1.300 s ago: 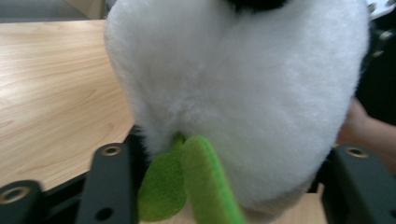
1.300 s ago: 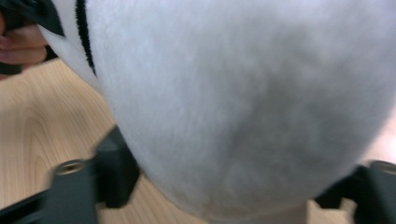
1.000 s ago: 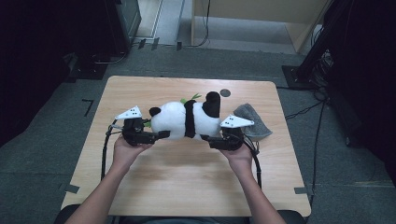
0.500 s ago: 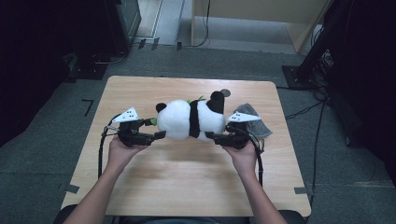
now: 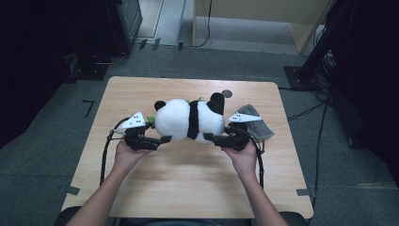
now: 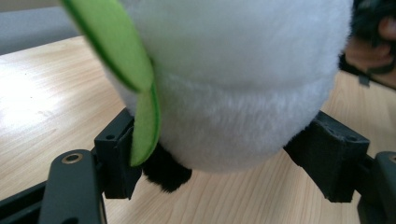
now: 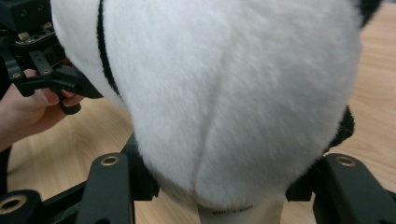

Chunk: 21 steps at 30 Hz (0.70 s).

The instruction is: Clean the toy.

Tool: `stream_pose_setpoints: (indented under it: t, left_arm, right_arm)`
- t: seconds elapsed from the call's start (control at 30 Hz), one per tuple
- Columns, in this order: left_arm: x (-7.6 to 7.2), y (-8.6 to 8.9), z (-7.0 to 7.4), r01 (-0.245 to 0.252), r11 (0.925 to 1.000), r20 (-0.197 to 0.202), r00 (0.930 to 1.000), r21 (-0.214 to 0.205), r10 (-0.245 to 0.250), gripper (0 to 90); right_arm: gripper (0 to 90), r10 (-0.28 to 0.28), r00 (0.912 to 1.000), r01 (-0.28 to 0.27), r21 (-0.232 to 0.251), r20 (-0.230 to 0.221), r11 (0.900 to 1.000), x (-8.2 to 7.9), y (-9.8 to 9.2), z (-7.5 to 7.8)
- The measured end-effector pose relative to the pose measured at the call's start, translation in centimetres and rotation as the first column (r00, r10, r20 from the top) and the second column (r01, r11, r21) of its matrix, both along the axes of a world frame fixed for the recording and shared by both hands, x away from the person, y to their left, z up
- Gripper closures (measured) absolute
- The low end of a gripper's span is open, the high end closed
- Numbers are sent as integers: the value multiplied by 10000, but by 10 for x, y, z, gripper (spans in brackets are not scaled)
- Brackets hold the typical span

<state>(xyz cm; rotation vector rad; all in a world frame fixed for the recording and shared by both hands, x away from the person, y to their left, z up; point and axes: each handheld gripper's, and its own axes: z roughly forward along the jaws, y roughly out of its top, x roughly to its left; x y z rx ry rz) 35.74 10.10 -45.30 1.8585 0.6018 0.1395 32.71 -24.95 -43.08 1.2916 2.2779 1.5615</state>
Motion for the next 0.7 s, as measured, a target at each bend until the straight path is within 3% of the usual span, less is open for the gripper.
stream_pose_setpoints:
  t: [0.07,0.17,0.27,0.37,0.43,0.53,0.7]
  left_arm:
    - [0,-1,0,-18,10000,-139,9999,76,19,250]
    - [-1,-5,-3,-126,9984,-316,9994,549,144,293]
    - [-1,-4,-5,-345,9981,-621,9974,502,376,375]
    - [-1,-3,-1,-475,9979,-1186,9915,447,525,456]
    - [0,-5,5,-555,9967,-1666,9839,586,646,489]
    - [-2,-5,7,-565,9966,-1593,9851,605,655,548]
    - [0,0,10,-663,9978,-1762,9821,102,670,605]
  right_arm:
    - [435,-13,9999,15,113,-155,9999,1,1,-1]
    - [432,-3,10000,3,-305,17,9995,0,5,-2]
    - [423,6,10000,-2,-515,78,9987,-1,8,-2]
    - [400,16,9999,-9,-575,120,9983,-1,9,-2]
    - [361,54,9999,-49,-505,108,9987,0,8,-3]
    - [323,58,10000,-57,-360,47,9993,1,5,-4]
    - [248,235,9971,-199,-505,727,9985,2,4,-6]
